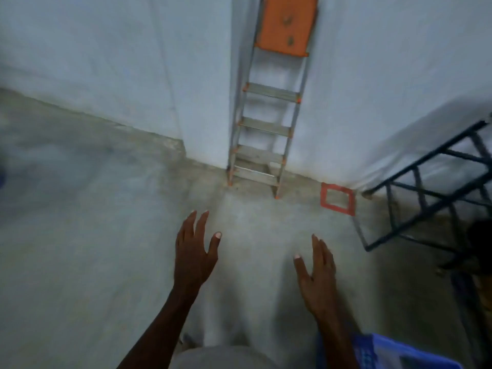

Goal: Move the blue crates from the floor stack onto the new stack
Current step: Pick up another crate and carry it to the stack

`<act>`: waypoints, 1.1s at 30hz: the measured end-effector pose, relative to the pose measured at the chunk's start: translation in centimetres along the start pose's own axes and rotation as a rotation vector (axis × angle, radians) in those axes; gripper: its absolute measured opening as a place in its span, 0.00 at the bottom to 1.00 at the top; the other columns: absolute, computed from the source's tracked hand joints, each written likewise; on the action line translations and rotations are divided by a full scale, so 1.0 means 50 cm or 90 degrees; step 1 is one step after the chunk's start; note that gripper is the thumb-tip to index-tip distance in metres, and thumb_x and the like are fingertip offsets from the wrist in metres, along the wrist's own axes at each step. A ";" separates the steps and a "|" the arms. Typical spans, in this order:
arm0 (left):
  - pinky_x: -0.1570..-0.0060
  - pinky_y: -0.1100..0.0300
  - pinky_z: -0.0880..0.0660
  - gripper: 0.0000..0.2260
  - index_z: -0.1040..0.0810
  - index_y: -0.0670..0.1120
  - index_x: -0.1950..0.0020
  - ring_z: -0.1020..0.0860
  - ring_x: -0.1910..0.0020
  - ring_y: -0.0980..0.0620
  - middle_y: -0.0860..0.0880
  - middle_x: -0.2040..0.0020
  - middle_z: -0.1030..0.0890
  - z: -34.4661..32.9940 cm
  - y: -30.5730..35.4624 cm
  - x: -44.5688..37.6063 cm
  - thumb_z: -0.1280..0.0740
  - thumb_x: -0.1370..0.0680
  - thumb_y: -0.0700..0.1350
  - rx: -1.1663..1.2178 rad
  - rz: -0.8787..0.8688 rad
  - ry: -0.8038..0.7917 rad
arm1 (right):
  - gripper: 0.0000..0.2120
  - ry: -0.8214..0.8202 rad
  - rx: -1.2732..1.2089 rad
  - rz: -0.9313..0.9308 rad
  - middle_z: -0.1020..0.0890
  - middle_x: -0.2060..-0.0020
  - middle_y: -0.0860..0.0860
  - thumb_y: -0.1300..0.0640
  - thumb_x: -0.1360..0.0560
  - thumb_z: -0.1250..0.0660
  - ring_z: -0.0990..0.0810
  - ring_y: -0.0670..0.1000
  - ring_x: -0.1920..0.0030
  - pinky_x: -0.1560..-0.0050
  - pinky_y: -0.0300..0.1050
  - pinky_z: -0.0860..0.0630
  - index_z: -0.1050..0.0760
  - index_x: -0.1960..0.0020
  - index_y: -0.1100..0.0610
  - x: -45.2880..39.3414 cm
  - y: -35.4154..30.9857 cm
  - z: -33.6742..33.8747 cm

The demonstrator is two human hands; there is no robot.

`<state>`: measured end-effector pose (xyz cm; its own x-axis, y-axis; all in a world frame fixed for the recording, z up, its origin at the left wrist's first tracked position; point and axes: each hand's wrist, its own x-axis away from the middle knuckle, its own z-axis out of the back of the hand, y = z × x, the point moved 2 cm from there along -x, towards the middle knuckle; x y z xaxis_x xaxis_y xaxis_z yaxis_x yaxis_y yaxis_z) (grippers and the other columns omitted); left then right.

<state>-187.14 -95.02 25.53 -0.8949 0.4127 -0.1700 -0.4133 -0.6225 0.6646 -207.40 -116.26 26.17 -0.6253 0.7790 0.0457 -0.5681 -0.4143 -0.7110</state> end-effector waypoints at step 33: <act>0.24 0.44 0.41 0.27 0.34 0.53 0.22 0.43 0.20 0.46 0.47 0.19 0.40 1.012 -1.226 -0.446 0.42 0.20 0.61 -0.057 0.635 0.573 | 0.32 -0.659 -0.012 0.622 0.41 0.20 0.52 0.42 0.21 0.39 0.47 0.51 0.20 0.23 0.56 0.42 0.41 0.20 0.49 -0.191 -1.583 -1.568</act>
<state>-133.31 -32.42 25.43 -0.6022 -0.7940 -0.0833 0.4960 -0.4538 0.7403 -114.51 -54.02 27.02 -0.8630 -0.5049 0.0175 0.3143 -0.5638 -0.7638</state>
